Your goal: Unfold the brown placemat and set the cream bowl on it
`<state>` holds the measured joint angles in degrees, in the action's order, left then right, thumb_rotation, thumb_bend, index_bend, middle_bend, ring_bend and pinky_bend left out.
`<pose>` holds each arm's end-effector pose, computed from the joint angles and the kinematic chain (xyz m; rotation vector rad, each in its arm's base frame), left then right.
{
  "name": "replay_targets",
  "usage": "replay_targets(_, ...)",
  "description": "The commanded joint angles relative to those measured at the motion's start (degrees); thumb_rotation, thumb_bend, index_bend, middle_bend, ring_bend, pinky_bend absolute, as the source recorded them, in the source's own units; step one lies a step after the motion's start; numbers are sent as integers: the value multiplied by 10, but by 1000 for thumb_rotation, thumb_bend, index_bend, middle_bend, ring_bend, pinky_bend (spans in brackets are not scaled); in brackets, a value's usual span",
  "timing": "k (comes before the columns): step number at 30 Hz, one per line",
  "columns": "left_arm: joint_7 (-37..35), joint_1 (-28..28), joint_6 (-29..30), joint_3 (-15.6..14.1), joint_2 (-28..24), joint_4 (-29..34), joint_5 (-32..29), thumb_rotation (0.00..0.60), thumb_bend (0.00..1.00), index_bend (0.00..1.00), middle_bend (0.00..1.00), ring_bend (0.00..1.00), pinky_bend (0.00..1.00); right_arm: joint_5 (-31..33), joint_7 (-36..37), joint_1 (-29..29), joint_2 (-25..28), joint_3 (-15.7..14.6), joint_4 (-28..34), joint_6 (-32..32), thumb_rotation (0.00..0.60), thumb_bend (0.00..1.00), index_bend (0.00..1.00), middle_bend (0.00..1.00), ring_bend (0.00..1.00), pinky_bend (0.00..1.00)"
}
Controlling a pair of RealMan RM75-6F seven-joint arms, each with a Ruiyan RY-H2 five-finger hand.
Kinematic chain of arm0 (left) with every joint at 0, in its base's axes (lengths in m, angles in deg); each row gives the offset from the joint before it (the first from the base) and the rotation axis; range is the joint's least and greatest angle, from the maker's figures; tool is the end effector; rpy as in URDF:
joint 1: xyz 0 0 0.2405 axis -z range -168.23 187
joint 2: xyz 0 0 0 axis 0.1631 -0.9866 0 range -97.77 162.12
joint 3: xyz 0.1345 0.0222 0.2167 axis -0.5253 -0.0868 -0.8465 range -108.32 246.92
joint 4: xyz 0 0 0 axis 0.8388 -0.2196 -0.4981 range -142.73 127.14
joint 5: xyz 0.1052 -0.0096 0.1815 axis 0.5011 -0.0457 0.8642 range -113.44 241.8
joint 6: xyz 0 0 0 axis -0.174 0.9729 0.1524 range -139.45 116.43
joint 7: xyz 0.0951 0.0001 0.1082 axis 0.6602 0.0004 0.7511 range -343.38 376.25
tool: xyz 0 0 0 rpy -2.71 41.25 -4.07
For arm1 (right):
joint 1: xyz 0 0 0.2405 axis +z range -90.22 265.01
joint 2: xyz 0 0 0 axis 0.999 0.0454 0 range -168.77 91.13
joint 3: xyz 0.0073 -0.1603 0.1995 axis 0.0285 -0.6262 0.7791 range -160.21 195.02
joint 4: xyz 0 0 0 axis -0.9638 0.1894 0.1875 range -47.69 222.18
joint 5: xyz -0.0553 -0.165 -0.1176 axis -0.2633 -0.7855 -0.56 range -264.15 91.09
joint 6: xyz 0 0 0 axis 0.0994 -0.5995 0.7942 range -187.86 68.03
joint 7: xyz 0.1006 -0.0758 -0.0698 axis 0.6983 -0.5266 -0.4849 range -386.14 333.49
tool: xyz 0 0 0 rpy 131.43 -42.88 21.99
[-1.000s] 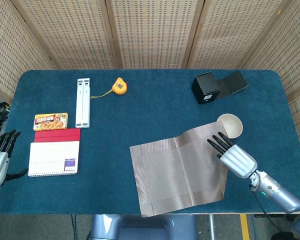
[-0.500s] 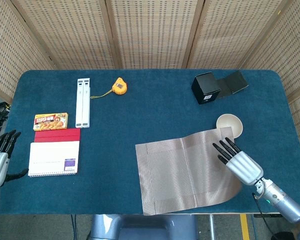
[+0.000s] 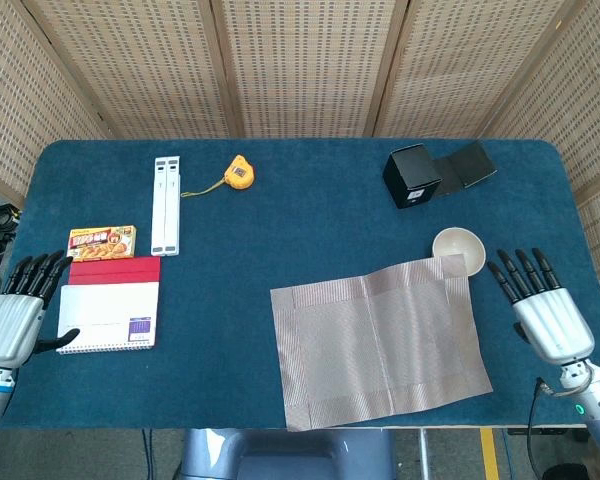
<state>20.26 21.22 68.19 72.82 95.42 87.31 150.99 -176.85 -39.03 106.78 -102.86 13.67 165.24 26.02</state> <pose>-0.2801 0.2178 0.1477 -1.5312 -0.8482 -0.9309 -0.3051 -0.2444 0.1705 1.7029 -0.3558 0.7084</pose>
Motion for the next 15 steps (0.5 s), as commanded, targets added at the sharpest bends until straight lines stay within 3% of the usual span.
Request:
replay_targets(1,-2,20,-9,3,10,-20,28,600,0,0,0,0,0,28,43,-19,-10,19,-17,2,600,0,0,0,0,0)
replay_targets(10,-151,156,-83,-29,53,-115,208,600,0,0,0,0,0,83,111,-62,-65,59,5,25,600,0,0,0,0,0)
replay_targets(15,-183,236,-98,-23,124,-200,266,600,0,5,0,0,0,80,107,-71,-82,73,12,42,600,0,0,0,0,0)
